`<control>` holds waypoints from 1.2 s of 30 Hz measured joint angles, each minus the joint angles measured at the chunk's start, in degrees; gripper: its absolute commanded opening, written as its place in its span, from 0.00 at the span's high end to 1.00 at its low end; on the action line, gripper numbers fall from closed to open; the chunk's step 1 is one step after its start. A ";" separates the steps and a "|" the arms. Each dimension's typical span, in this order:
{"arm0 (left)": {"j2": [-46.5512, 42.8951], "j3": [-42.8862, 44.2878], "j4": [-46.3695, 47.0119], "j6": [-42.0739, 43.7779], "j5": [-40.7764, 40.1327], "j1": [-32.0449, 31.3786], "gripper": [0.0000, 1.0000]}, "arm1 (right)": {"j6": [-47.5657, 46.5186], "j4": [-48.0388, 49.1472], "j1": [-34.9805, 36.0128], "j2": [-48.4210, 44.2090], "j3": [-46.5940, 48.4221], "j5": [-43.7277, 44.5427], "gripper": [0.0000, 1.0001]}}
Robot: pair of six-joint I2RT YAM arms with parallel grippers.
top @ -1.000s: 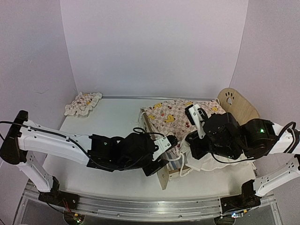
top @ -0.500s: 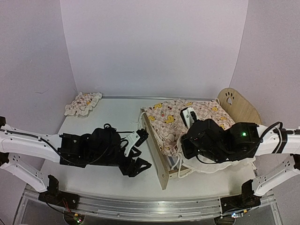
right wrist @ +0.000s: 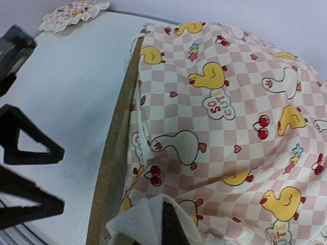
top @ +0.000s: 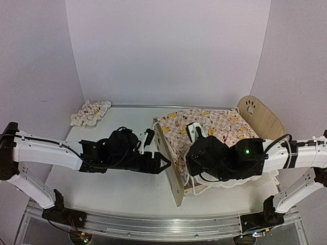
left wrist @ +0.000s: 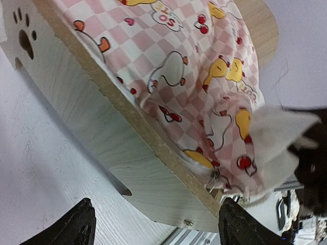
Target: Set up the pet bed
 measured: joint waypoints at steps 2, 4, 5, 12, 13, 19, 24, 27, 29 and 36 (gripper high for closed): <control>0.24 0.00 0.11 -3.43 0.24 1.25 0.14 | 0.74 0.13 1.16 -0.24 -0.46 -2.80 0.72; 0.31 -0.02 0.96 -5.99 1.16 2.80 0.14 | 1.46 0.26 1.92 -0.76 -0.98 -7.04 0.62; 0.50 -0.04 1.62 -7.39 1.84 3.82 0.14 | 1.66 -0.09 2.16 -1.01 -1.07 -9.40 0.58; 5.66 -0.04 8.11 -11.61 6.64 7.67 0.13 | 2.36 -6.91 -0.09 -3.72 -0.66 -20.00 0.18; 6.14 -0.04 8.28 -11.65 7.04 7.82 0.12 | 1.60 -8.70 -0.48 -4.81 -0.66 -20.87 0.14; 6.34 -0.39 10.78 -10.75 7.89 9.31 0.12 | -5.49 -17.46 -0.68 -7.87 0.24 -24.24 0.07; 4.44 -3.63 11.56 -9.60 7.45 10.14 0.12 | -16.02 -20.06 2.08 -3.63 1.01 -22.38 0.08; 1.20 -6.62 11.50 -8.92 7.10 10.14 0.12 | -21.73 -20.11 3.21 1.75 1.99 -19.56 0.12; -1.31 -8.26 11.56 -8.59 6.45 10.10 0.12 | -24.20 -19.82 3.39 4.83 2.51 -17.53 0.19; -7.06 -11.43 12.04 -8.35 4.55 10.12 0.12 | -28.11 -16.55 2.95 9.16 3.45 -13.35 0.24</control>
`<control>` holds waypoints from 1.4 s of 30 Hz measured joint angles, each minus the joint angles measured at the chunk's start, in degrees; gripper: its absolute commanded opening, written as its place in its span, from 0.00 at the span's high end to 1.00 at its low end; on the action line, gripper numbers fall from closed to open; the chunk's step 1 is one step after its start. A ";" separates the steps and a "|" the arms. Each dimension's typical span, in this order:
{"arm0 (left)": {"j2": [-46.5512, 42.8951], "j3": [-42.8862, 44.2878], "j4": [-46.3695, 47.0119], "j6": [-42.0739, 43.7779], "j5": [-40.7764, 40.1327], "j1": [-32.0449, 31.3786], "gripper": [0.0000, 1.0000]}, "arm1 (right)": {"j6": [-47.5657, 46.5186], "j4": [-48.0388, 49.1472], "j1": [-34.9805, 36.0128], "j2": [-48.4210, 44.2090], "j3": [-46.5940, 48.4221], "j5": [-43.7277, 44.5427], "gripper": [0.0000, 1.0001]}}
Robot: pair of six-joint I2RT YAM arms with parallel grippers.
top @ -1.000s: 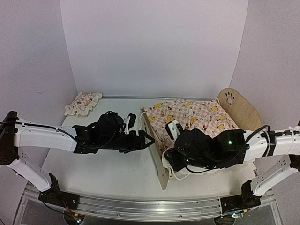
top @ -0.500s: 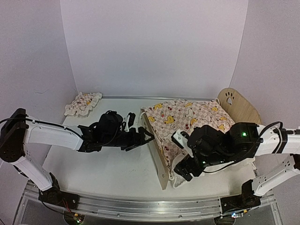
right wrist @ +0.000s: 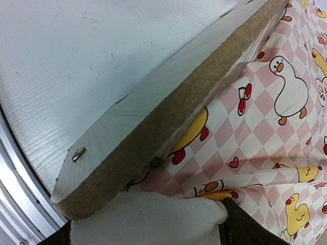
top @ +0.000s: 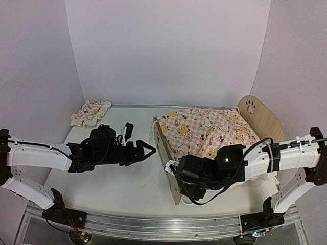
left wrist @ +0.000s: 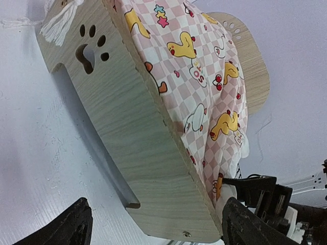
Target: Set up the pet bed
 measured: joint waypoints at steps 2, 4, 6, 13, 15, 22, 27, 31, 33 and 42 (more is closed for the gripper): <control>-1.22 -1.16 -0.02 0.13 -0.48 0.00 0.12 | -0.17 1.31 -1.11 0.24 0.28 0.00 0.25; -2.25 -2.29 -0.04 0.28 -0.87 0.00 0.12 | -0.28 2.95 -2.60 0.79 1.20 0.09 0.27; -3.06 -3.28 0.00 0.44 -1.51 0.00 0.11 | -0.59 5.05 -3.91 1.66 2.32 0.46 0.27; -5.88 -7.15 -0.02 1.64 -2.67 0.33 0.11 | -1.86 11.43 -10.16 9.49 9.53 3.56 0.20; -6.54 -7.93 0.02 2.25 -3.02 0.37 0.11 | -2.01 11.87 -11.50 11.19 11.28 4.17 0.17; -7.17 -9.29 0.39 4.63 -2.91 0.37 0.12 | 0.76 4.33 -12.39 13.25 18.86 2.05 0.07; -4.20 -8.68 2.12 7.37 -1.18 0.37 0.13 | 5.22 -2.58 -12.04 10.29 20.26 -4.46 0.02; -1.25 -6.58 2.51 9.38 0.44 0.37 0.15 | 7.87 -5.46 -11.85 5.97 19.85 -8.70 0.02; 0.17 -4.94 3.15 10.51 1.64 0.31 0.16 | 8.90 -5.60 -11.80 3.50 18.84 -10.40 0.02; 6.91 3.10 6.19 13.16 6.16 -1.29 0.13 | 12.90 -2.67 -11.69 -4.31 11.91 -17.66 0.09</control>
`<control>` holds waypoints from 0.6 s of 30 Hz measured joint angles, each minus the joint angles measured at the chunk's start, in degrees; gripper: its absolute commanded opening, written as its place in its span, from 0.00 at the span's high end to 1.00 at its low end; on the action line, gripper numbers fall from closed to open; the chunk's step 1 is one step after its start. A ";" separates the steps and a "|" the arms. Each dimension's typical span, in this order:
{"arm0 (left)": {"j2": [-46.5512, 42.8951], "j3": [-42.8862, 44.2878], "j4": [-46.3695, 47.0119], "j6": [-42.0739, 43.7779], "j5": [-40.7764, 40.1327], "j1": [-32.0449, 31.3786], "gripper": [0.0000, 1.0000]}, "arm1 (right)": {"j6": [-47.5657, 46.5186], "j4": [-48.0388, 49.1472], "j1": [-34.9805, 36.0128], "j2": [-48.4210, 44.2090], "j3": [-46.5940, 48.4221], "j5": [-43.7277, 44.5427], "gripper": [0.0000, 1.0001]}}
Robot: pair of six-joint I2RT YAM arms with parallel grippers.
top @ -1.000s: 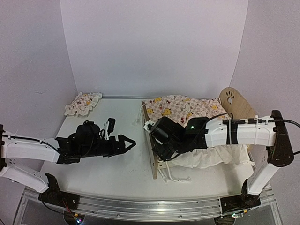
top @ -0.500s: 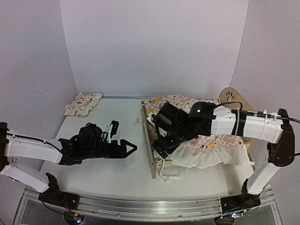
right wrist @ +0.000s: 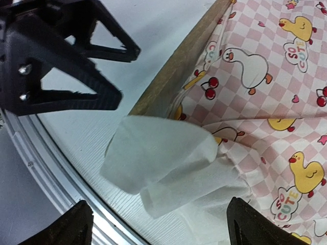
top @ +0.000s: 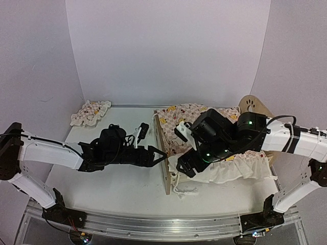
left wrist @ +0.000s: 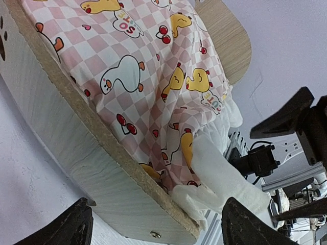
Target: Set up the pet bed
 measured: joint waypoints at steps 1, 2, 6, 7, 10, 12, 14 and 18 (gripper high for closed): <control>0.81 0.35 0.20 -0.07 0.20 -0.17 0.15 | 0.26 0.90 0.44 -1.31 -1.36 -1.25 0.11; 1.90 0.76 0.26 -0.22 0.35 -0.39 0.16 | 0.44 1.70 1.38 -2.91 -2.84 -2.25 0.13; 5.07 1.27 0.20 -0.90 0.22 -0.61 0.18 | 1.42 4.57 6.93 -10.32 -9.01 -8.26 0.27; 5.49 1.27 0.11 -1.03 0.17 -0.61 0.19 | 1.90 5.29 7.91 -11.96 -10.58 -9.92 0.32; 6.01 1.33 -0.20 -1.46 -0.04 -0.61 0.20 | 3.39 8.90 8.74 -13.81 -15.76 -12.33 0.42; 6.01 1.55 -0.20 -1.49 -0.35 -0.61 0.20 | 4.74 13.81 9.64 -12.74 -21.07 -12.15 0.43; 5.99 1.57 -0.17 -1.49 -0.61 -0.61 0.20 | 5.84 17.59 11.19 -10.64 -25.46 -9.25 0.57; 5.35 1.46 -0.28 -1.55 -1.92 -0.61 0.20 | 8.26 26.56 14.49 -6.36 -31.85 0.70 0.46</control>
